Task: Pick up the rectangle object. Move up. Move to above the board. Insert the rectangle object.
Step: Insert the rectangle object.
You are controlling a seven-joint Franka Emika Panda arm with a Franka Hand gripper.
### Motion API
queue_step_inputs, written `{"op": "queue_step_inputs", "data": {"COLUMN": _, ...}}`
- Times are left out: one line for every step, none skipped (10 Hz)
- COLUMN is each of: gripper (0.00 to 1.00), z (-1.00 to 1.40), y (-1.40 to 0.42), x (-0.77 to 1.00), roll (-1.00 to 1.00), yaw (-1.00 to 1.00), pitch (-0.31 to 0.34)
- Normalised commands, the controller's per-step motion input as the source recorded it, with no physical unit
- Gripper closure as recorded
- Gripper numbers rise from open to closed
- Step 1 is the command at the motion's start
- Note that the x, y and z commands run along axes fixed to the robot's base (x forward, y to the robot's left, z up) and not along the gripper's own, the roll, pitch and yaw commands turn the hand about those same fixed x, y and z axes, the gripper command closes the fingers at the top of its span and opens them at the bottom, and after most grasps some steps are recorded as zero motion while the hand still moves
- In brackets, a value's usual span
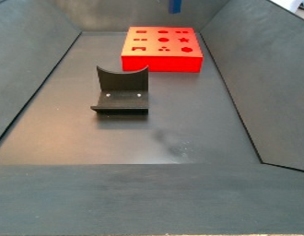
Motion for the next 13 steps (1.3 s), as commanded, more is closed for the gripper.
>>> {"op": "queue_step_inputs", "data": {"gripper": 1.00, "z": -0.04, "y": -0.46, "x": 0.02, "roll": 0.00, "yaw": -0.76, "pitch": 0.000}}
{"op": "queue_step_inputs", "data": {"gripper": 1.00, "z": -0.05, "y": -0.46, "x": 0.02, "roll": 0.00, "yaw": -0.76, "pitch": 0.000}}
{"op": "queue_step_inputs", "data": {"gripper": 1.00, "z": -0.14, "y": -0.50, "x": 0.17, "roll": 0.00, "yaw": -0.64, "pitch": 0.000}}
{"op": "queue_step_inputs", "data": {"gripper": 1.00, "z": 0.00, "y": 0.00, "x": 0.00, "roll": 0.00, "yaw": 0.03, "pitch": 0.000}}
{"op": "queue_step_inputs", "data": {"gripper": 1.00, "z": -0.13, "y": -0.15, "x": 0.00, "roll": 0.00, "yaw": -0.02, "pitch": 0.000}}
{"op": "queue_step_inputs", "data": {"gripper": 1.00, "z": -0.24, "y": -0.43, "x": 0.04, "roll": 0.00, "yaw": -0.80, "pitch": -0.017}}
{"op": "queue_step_inputs", "data": {"gripper": 1.00, "z": -0.25, "y": -0.31, "x": 0.05, "roll": 0.00, "yaw": -0.89, "pitch": -0.013}}
{"op": "queue_step_inputs", "data": {"gripper": 1.00, "z": -0.26, "y": -0.31, "x": 0.05, "roll": 0.00, "yaw": -0.89, "pitch": -0.019}}
{"op": "queue_step_inputs", "data": {"gripper": 1.00, "z": -0.39, "y": -0.28, "x": 0.12, "roll": 0.06, "yaw": -0.84, "pitch": -0.030}}
{"op": "queue_step_inputs", "data": {"gripper": 1.00, "z": -0.37, "y": -0.24, "x": 0.42, "roll": 0.09, "yaw": -0.61, "pitch": -0.011}}
{"op": "queue_step_inputs", "data": {"gripper": 1.00, "z": 0.00, "y": -0.10, "x": 0.87, "roll": 0.00, "yaw": -0.18, "pitch": 0.031}}
{"op": "queue_step_inputs", "data": {"gripper": 1.00, "z": -0.02, "y": -0.12, "x": 1.00, "roll": 0.00, "yaw": -0.02, "pitch": 0.060}}
{"op": "queue_step_inputs", "data": {"gripper": 1.00, "z": 0.00, "y": -0.19, "x": 1.00, "roll": 0.00, "yaw": 0.00, "pitch": 0.077}}
